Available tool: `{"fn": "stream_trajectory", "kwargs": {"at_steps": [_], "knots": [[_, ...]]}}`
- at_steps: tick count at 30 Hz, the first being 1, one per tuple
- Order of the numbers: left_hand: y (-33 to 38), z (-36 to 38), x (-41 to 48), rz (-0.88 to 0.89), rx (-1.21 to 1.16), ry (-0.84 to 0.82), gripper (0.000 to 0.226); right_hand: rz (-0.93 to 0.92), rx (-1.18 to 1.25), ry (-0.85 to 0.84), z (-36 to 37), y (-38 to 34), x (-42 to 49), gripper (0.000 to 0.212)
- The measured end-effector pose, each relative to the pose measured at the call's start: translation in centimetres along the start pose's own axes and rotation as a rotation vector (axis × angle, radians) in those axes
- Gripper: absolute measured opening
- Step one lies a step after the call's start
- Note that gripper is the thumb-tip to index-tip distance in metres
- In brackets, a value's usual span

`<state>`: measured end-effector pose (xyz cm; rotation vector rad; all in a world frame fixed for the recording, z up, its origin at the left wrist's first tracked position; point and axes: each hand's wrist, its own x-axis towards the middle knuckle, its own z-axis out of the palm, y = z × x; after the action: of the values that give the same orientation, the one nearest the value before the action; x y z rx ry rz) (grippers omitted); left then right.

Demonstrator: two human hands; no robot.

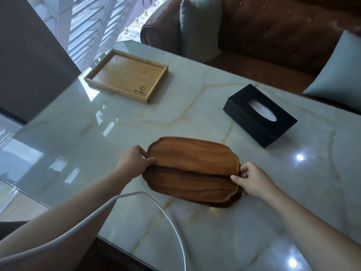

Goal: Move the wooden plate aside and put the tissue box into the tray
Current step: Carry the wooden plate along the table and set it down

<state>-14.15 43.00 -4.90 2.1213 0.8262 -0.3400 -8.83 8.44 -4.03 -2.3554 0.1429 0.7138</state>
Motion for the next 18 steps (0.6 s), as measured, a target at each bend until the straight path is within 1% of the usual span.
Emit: {"fn": "stream_trajectory", "kwargs": {"at_steps": [8,18], "knots": [[0.1,1.4,0.2,0.030,0.058,-0.021,0.027,0.006,-0.022,0.037,-0.2,1.1,0.2,0.025],[0.8,1.9,0.0,0.090,0.215,-0.024,0.033,-0.033,-0.151,0.074,0.0,2.2,0.3,0.025]]}}
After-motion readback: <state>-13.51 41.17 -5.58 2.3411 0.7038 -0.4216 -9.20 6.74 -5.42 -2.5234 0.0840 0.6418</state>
